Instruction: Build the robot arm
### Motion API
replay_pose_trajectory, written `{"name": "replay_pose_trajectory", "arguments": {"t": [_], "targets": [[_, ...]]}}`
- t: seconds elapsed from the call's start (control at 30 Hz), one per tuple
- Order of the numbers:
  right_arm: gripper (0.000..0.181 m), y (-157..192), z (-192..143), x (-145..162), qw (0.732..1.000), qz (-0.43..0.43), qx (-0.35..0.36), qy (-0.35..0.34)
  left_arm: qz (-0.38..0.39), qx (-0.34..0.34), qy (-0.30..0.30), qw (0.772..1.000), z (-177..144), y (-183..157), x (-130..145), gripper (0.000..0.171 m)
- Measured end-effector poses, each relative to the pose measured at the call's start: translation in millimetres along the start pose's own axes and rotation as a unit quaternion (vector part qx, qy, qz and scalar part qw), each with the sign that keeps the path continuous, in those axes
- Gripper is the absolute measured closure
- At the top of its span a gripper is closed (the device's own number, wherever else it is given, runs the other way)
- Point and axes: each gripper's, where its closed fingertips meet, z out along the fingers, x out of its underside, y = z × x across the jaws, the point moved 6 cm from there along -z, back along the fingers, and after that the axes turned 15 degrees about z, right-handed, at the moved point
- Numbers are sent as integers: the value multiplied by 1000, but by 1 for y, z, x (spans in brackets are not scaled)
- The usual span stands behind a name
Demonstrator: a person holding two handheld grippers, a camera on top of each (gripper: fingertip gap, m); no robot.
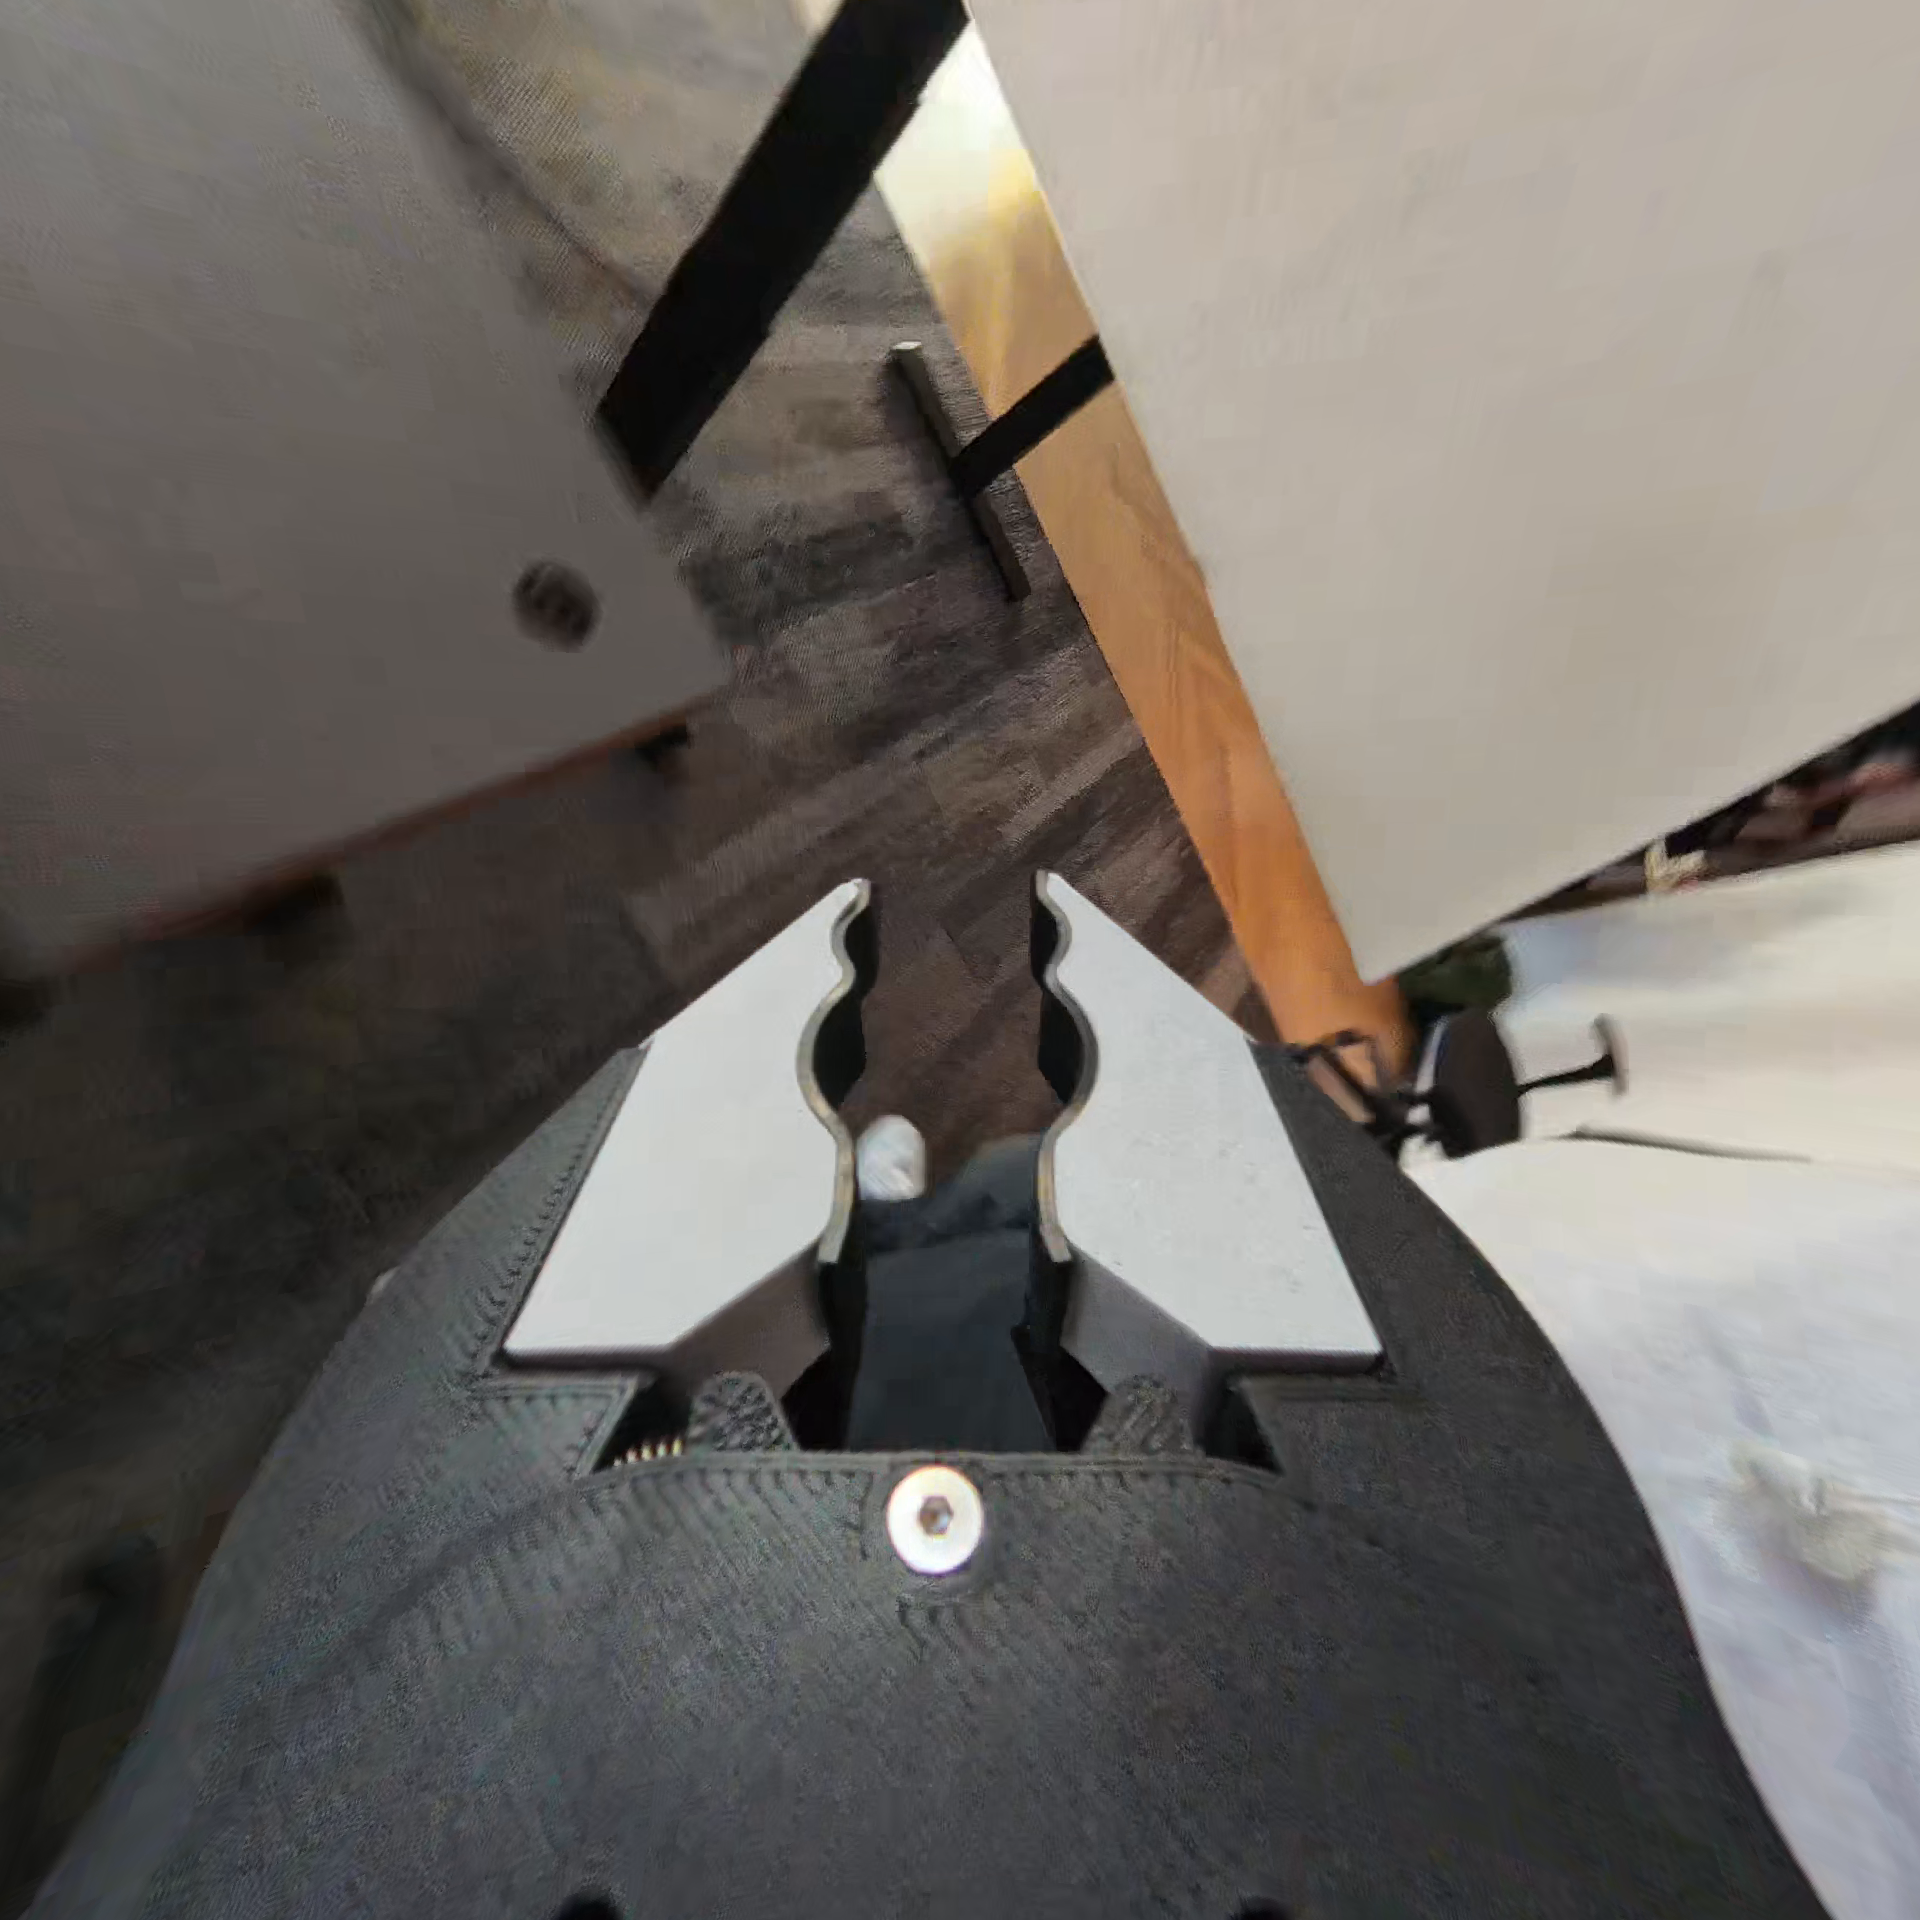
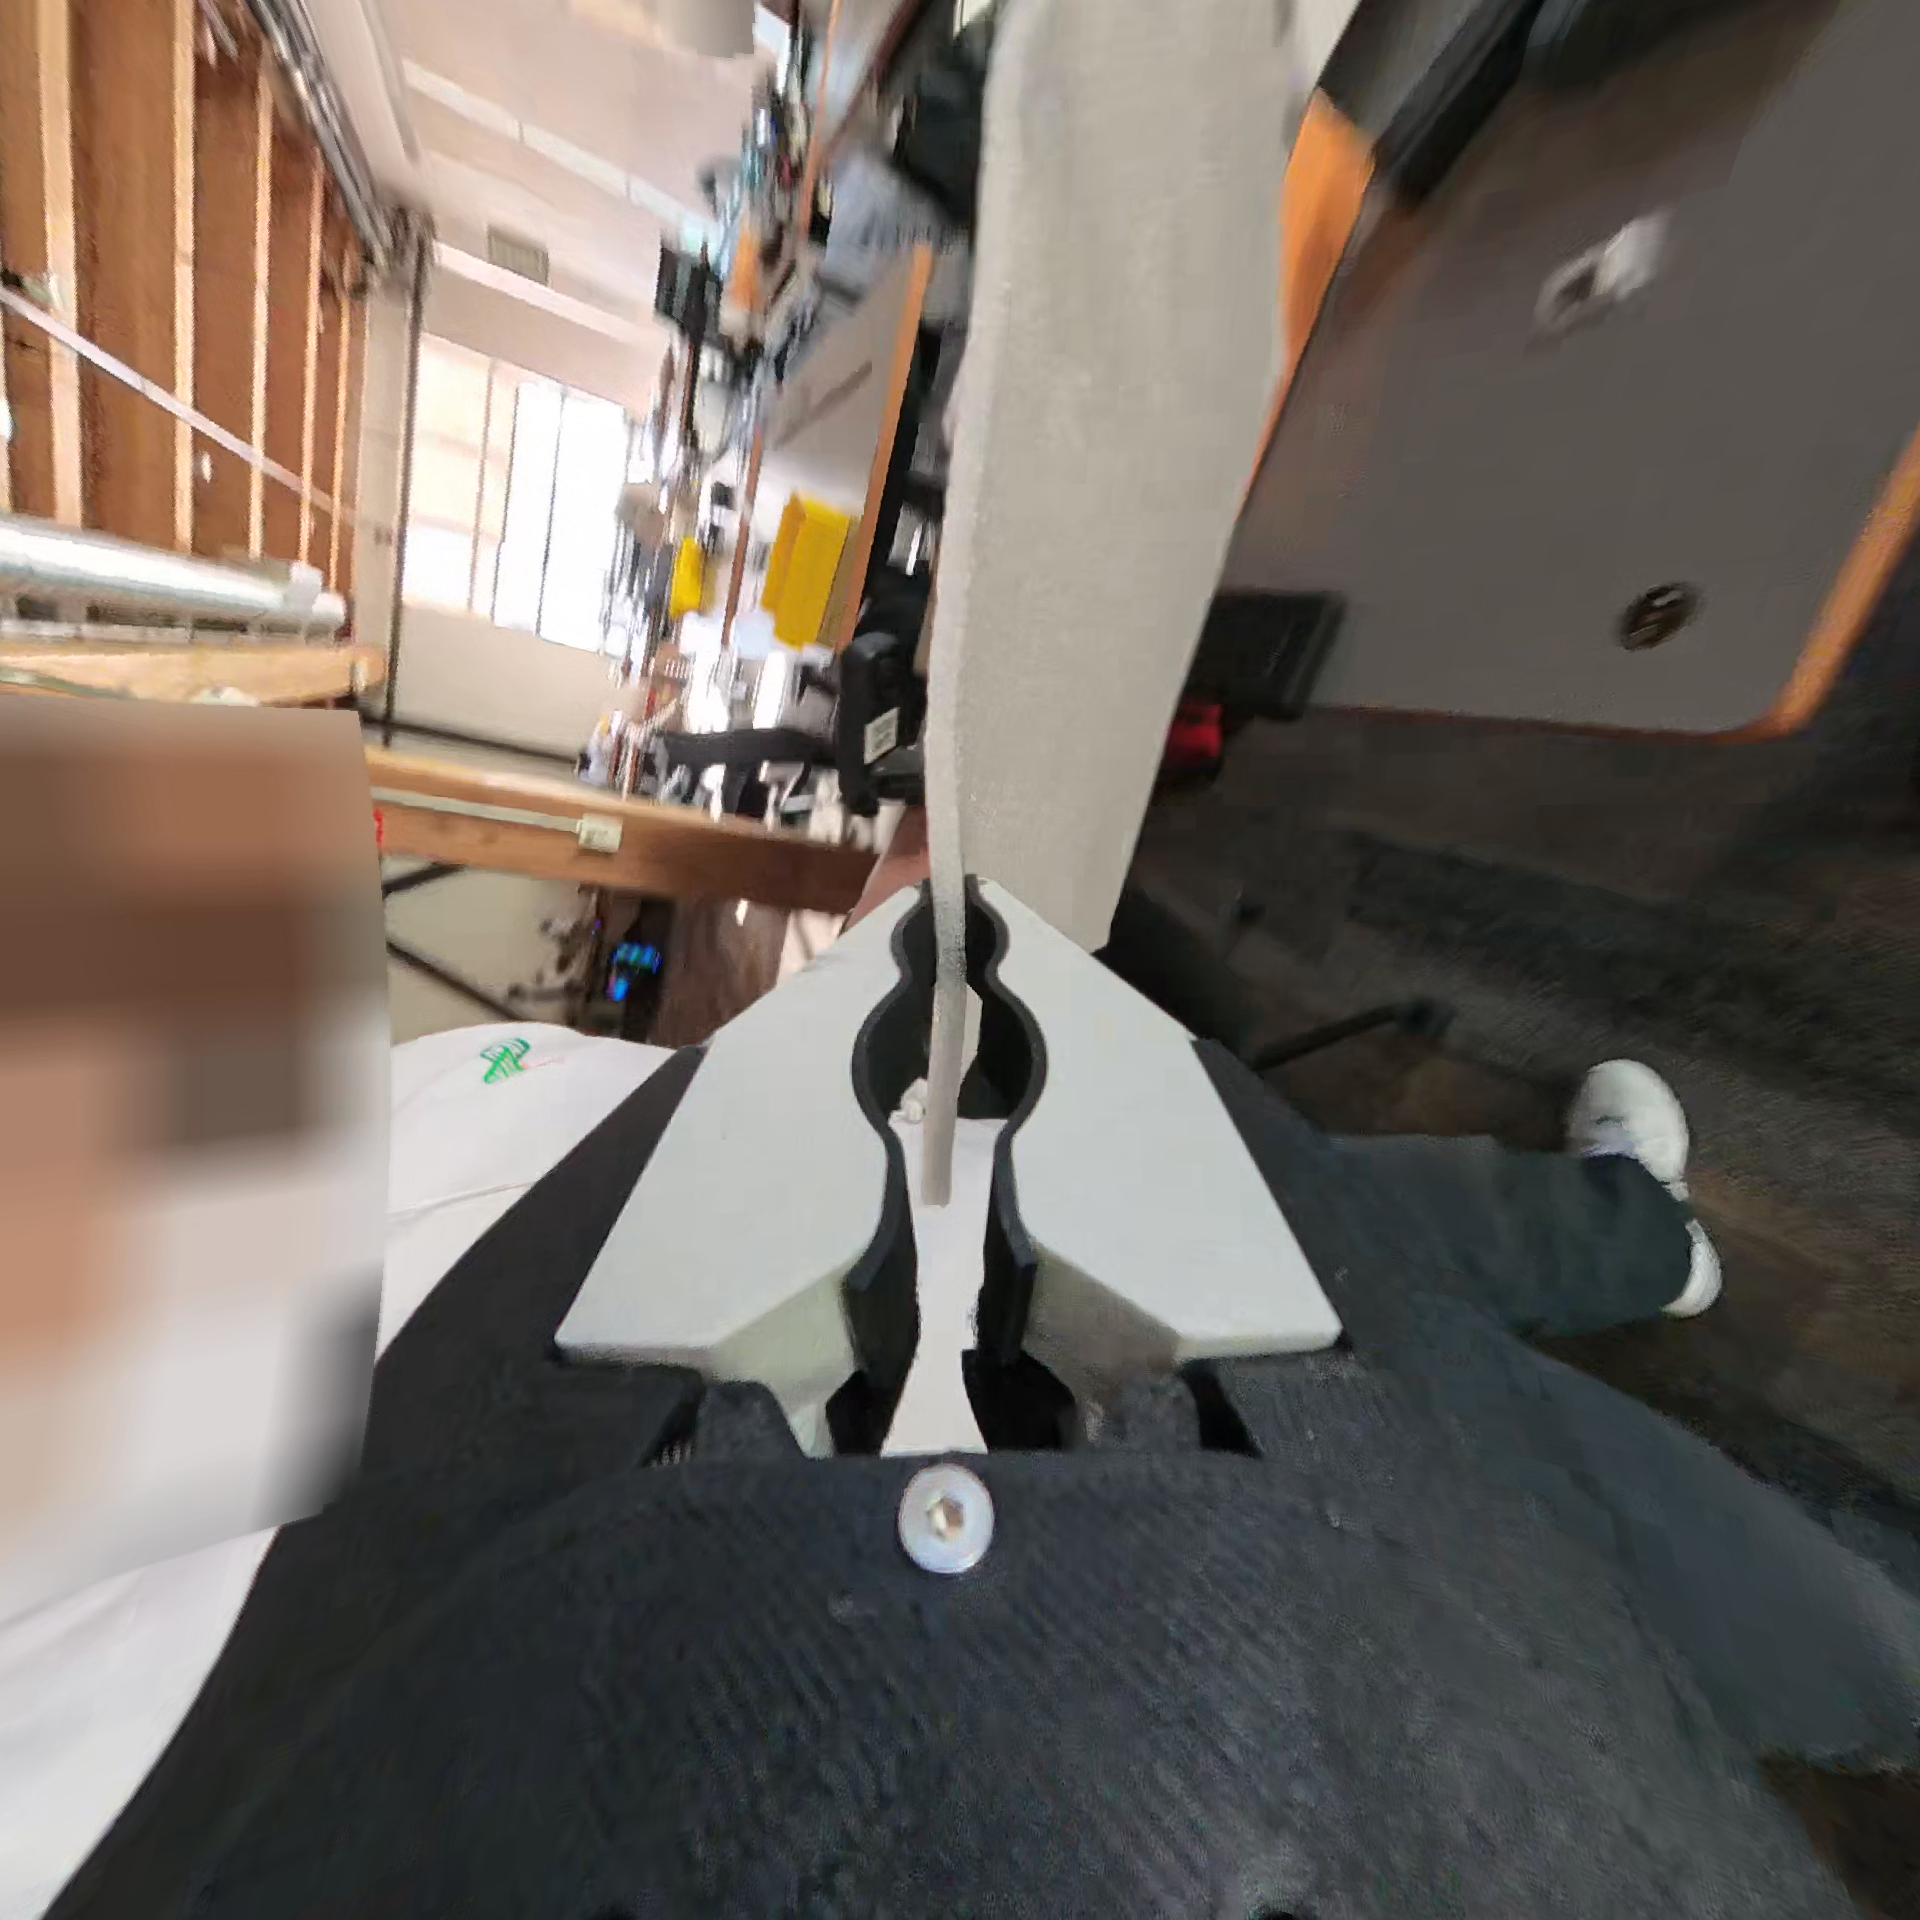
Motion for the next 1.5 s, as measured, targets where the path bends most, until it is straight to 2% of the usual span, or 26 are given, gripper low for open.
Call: {"name": "replay_pose_trajectory", "arguments": {"t": [0.07,0.17,0.27,0.4,0.53,0.63,0.73,0.8,0.93,1.03,1.17,1.23,1.3,1.37,1.43,1.5], "targets": [[179,5,-82,16,998,-8,-4,-66,97,12,-17,995,34,-48,-50,138],[180,9,-203,34,990,-26,-3,-142,216,23,-70,974,92,-130,-123,121],[180,13,-300,28,983,-63,-9,-172,295,17,-130,946,155,-209,-182,108],[180,-2,-394,-14,971,-57,-52,-226,306,18,-173,936,246,-289,-236,104],[181,-54,-455,-53,961,-1,-109,-255,304,29,-154,940,319,-344,-266,102],[180,-101,-489,-73,955,10,-106,-275,369,-11,-112,923,361,-363,-278,100],[180,-139,-514,-95,949,11,-118,-292,456,-84,-70,883,402,-364,-296,92],[180,-160,-526,-110,950,-2,-104,-294,489,-86,-39,867,435,-362,-306,84],[180,-198,-545,-131,950,-3,-72,-304,509,-70,78,854,512,-339,-310,68],[179,-224,-553,-143,956,4,-74,-284,522,-98,134,837,550,-317,-316,67],[179,-255,-565,-149,966,17,-62,-250,493,-26,141,858,572,-317,-337,76],[179,-269,-569,-153,971,18,-56,-232,484,-12,166,859,586,-318,-348,64],[179,-280,-574,-158,974,14,-59,-219,465,-38,220,856,600,-314,-352,58],[179,-286,-582,-162,976,4,-71,-207,428,-55,252,866,600,-316,-346,60],[179,-293,-592,-164,978,-4,-84,-190,407,-79,206,886,591,-322,-342,73],[180,-302,-602,-167,981,-11,-89,-173,407,-102,175,891,587,-327,-331,72]]}}
